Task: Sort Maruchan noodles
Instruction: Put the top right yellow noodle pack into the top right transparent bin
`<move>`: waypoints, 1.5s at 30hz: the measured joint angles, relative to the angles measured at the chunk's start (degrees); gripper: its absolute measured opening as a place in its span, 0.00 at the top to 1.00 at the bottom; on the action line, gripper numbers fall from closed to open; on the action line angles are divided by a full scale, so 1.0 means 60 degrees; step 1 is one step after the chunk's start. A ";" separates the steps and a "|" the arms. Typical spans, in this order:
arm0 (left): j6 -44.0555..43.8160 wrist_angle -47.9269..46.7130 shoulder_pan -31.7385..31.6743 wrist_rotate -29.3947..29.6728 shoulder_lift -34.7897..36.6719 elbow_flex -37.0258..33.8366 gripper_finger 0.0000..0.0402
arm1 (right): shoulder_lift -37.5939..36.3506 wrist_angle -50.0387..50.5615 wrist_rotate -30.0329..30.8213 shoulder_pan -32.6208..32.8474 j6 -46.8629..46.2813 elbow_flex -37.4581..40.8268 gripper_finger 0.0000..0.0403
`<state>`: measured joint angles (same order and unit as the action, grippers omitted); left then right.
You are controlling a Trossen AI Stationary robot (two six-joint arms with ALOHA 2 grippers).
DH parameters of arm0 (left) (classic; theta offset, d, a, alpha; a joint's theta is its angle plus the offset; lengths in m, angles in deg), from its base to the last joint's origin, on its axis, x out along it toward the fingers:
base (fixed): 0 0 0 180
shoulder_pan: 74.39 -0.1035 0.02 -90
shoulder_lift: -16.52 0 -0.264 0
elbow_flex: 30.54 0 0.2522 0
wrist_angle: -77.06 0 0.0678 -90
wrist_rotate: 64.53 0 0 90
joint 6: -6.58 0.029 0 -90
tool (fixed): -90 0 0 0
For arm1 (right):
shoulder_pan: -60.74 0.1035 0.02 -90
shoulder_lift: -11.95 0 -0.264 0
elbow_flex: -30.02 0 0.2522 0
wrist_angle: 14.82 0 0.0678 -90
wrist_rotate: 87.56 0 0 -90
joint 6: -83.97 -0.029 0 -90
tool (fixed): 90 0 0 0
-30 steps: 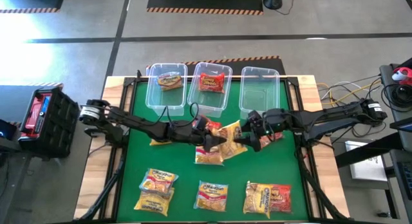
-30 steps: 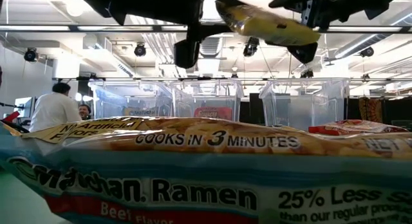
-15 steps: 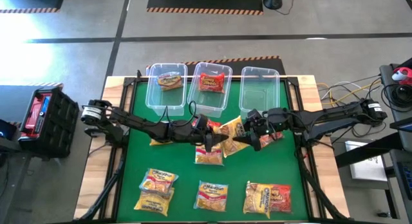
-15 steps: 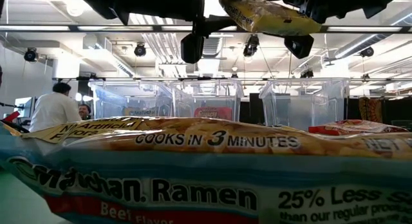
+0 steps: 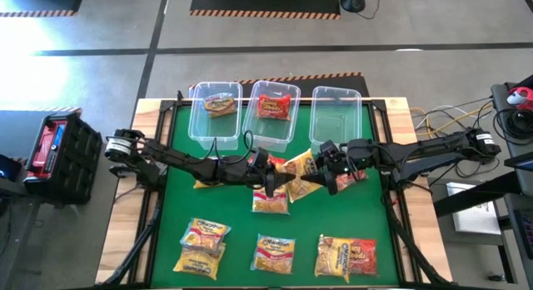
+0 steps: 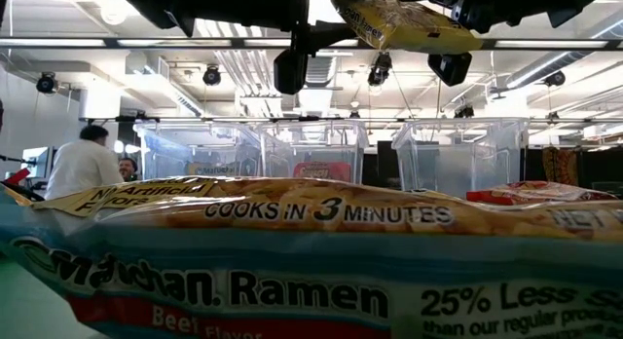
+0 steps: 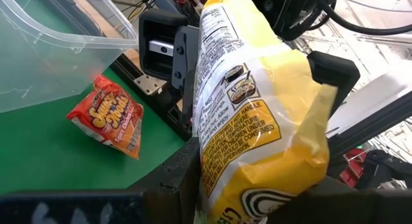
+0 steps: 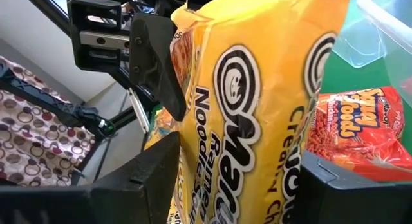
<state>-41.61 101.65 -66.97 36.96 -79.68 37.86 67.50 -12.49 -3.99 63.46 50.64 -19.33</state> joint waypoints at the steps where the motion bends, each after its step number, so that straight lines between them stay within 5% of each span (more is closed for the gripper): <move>1: 0.0000 0.0000 0.0000 0.0000 0.0000 0.0000 0.71 | 0.0000 -0.0001 0.0000 0.0000 -0.0011 0.0000 0.50; 16: -0.0047 -0.0007 0.0004 -0.0011 0.0000 -0.0004 0.71 | 0.0000 0.0018 -0.0255 0.0000 -0.0118 0.0000 0.51; 25: -0.0007 -0.0007 0.0004 -0.0022 0.0000 -0.0007 0.71 | -0.0015 0.0069 -0.0367 0.0004 -0.0165 0.0007 0.67; 30: -0.0133 -0.0028 -0.0015 -0.0019 0.0000 -0.0011 0.70 | -0.0015 0.0083 -0.0348 0.0004 -0.0261 0.0007 0.67; 45: -0.0561 -0.0375 -0.0259 -0.0725 0.0004 -0.0011 0.44 | -0.0011 0.0295 -0.0281 0.0004 -0.0257 0.0007 0.69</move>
<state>-44.97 99.40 -68.52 32.61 -79.66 37.79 67.43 -10.72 -5.68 63.48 49.10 -19.29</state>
